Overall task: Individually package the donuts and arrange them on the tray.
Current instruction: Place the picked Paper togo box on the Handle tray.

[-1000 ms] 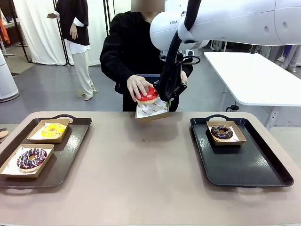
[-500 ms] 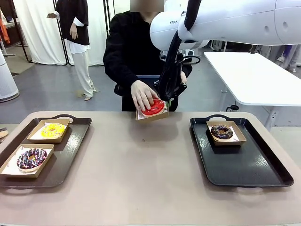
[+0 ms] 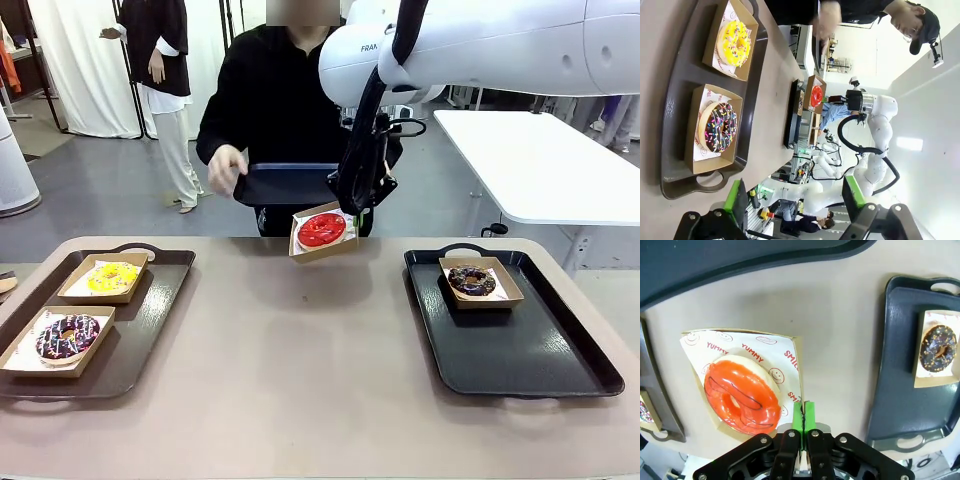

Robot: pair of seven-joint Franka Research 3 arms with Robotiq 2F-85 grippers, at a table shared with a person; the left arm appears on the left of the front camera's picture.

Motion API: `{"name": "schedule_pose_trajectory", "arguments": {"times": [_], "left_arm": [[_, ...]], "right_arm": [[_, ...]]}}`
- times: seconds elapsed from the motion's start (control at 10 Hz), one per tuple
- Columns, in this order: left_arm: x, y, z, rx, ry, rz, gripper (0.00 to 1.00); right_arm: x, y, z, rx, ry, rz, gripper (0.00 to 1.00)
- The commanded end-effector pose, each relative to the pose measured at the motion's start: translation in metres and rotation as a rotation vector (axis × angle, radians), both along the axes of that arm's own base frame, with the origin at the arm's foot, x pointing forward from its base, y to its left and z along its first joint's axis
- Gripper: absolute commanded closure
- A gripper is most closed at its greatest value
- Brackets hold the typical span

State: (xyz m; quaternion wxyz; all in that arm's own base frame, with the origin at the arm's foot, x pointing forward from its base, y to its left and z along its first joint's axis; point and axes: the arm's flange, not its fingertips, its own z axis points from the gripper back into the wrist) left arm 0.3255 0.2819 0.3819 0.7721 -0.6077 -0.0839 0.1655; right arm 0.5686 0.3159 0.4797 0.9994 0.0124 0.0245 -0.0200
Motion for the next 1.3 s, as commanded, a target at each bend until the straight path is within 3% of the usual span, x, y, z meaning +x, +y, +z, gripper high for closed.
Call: {"name": "schedule_pose_trajectory", "arguments": {"times": [0.0,0.4,0.6,0.9,1.2], "left_arm": [[-0.001,0.002,0.000,-0.002,-0.001,0.005,0.00],[-0.001,0.002,0.000,-0.002,-0.001,0.005,0.00],[-0.001,0.002,0.000,-0.002,-0.001,0.005,0.00],[-0.001,0.002,0.000,-0.002,-0.001,0.005,0.00],[-0.001,0.002,0.000,-0.002,-0.001,0.005,0.00]], "right_arm": [[-0.017,-0.011,0.008,0.018,-0.012,0.059,0.99],[-0.081,-0.078,0.042,0.000,0.030,0.100,0.99],[-0.110,-0.119,0.036,-0.020,0.080,0.098,0.99],[-0.159,-0.181,0.021,0.003,0.070,0.010,0.99],[-0.183,-0.224,0.006,0.052,0.048,-0.055,0.99]]}}
